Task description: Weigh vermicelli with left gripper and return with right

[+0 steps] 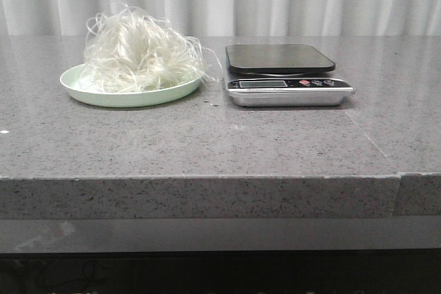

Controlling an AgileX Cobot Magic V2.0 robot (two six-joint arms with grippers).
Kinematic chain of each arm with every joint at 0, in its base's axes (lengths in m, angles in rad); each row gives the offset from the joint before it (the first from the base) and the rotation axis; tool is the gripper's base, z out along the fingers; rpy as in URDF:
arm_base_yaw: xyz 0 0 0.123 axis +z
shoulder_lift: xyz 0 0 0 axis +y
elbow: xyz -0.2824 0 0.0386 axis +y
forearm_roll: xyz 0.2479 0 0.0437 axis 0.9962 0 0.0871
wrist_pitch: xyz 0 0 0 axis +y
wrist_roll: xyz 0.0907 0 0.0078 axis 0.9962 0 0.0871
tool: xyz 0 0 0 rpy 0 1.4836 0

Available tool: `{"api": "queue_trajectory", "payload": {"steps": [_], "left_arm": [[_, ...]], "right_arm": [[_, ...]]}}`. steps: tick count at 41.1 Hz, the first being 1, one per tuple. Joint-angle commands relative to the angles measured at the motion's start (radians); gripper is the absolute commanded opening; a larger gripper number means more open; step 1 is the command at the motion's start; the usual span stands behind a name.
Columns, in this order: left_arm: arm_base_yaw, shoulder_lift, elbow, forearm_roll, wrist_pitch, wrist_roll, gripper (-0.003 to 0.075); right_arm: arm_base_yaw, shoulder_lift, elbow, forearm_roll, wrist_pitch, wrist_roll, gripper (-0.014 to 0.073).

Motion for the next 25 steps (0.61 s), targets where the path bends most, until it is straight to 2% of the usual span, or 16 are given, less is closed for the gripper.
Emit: {"api": "queue_trajectory", "payload": {"steps": [1, 19, 25], "left_arm": [[0.005, -0.02, 0.005, -0.004, -0.079, -0.011, 0.0146], [0.005, -0.02, 0.005, -0.004, -0.081, -0.011, 0.0146], [0.005, -0.02, 0.005, -0.002, -0.157, -0.011, 0.0146]], "right_arm": [[-0.005, -0.014, -0.008, 0.0, -0.084, 0.0, 0.0159], [-0.005, -0.014, -0.008, 0.0, -0.084, 0.0, 0.0159], [-0.005, -0.014, -0.009, 0.0, -0.085, 0.0, 0.0159]]}}
